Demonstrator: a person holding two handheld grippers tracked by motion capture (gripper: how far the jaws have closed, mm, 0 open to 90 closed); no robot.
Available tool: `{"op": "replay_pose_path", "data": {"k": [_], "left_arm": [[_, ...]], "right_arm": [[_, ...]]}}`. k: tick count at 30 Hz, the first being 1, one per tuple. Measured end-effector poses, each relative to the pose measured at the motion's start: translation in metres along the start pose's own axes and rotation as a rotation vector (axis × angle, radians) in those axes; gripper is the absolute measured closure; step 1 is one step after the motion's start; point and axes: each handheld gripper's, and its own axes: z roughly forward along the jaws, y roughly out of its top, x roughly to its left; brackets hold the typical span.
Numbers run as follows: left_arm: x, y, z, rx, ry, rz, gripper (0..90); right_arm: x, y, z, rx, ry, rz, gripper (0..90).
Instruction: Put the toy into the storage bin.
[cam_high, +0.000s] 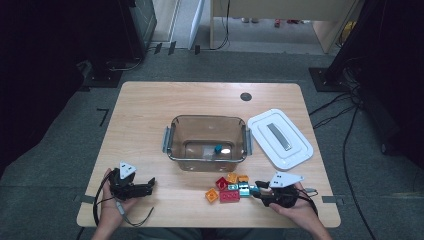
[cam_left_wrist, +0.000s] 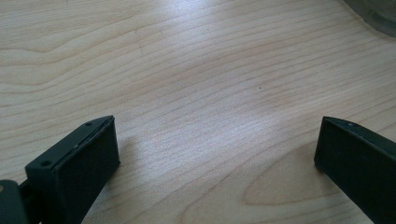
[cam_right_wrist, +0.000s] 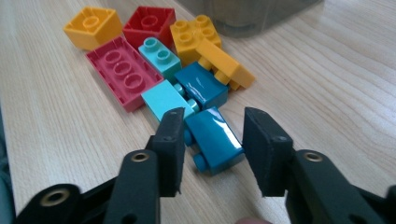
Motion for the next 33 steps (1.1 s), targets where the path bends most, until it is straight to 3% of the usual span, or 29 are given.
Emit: {"op": "replay_pose_path", "data": {"k": [10, 15, 25, 33], "left_arm": [[0.0, 0.0, 0.0, 0.0, 0.0, 0.0, 0.0], [0.0, 0.0, 0.0, 0.0, 0.0, 0.0, 0.0], [0.0, 0.0, 0.0, 0.0, 0.0, 0.0, 0.0], [0.0, 0.0, 0.0, 0.0, 0.0, 0.0, 0.0]], "right_arm": [[0.002, -0.001, 0.003, 0.032, -0.035, -0.004, 66.2], [-0.003, 0.0, 0.0, 0.031, -0.05, 0.031, 66.6], [-0.012, 0.01, -0.014, 0.002, -0.087, 0.079, 66.8], [-0.018, 0.032, -0.035, -0.026, -0.132, 0.091, 66.9]]}}
